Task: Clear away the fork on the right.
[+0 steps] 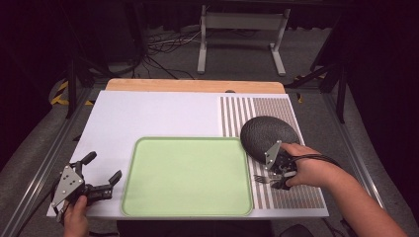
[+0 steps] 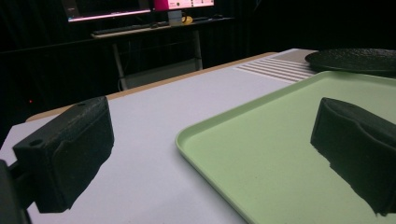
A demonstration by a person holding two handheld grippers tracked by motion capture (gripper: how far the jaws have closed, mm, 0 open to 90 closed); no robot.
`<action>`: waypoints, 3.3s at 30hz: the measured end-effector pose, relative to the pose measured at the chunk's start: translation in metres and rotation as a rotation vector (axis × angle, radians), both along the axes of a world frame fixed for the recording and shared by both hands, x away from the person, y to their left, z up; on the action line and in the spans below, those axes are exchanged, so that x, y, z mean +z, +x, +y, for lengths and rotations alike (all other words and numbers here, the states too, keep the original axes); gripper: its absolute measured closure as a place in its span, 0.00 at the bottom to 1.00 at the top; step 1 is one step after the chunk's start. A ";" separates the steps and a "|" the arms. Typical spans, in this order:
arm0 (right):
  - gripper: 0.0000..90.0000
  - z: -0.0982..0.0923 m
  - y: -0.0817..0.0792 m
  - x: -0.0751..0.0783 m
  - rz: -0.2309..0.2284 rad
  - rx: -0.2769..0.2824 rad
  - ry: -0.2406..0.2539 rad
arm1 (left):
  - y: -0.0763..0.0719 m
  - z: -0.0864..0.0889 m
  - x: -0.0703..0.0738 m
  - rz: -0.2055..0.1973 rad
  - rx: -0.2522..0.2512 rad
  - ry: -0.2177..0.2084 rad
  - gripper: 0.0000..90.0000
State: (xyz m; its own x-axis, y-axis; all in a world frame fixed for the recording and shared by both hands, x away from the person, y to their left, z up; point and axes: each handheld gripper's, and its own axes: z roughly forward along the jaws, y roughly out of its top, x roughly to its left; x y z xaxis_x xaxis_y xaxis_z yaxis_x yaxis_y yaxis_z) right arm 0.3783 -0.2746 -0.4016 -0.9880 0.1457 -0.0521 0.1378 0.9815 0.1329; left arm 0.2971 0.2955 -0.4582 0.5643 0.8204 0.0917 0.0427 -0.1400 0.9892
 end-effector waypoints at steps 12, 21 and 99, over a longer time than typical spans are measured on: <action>0.75 0.002 0.005 -0.011 0.050 0.101 -0.115 | 0.000 0.000 0.000 -0.002 0.001 0.001 0.00; 0.94 0.005 0.007 -0.013 0.053 0.141 -0.151 | 0.000 -0.001 0.000 -0.001 -0.002 0.004 0.00; 0.95 0.069 -0.004 0.087 -0.128 0.100 0.178 | 0.000 -0.001 0.000 0.000 -0.008 0.003 0.00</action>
State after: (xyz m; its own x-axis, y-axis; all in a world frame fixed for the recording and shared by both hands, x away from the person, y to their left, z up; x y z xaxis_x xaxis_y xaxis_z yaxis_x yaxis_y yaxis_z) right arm 0.3742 -0.2054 -0.3145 -0.9849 0.0657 -0.1605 0.0119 0.9488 0.3156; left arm 0.2974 0.2941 -0.4581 0.5713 0.8153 0.0942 0.0419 -0.1436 0.9887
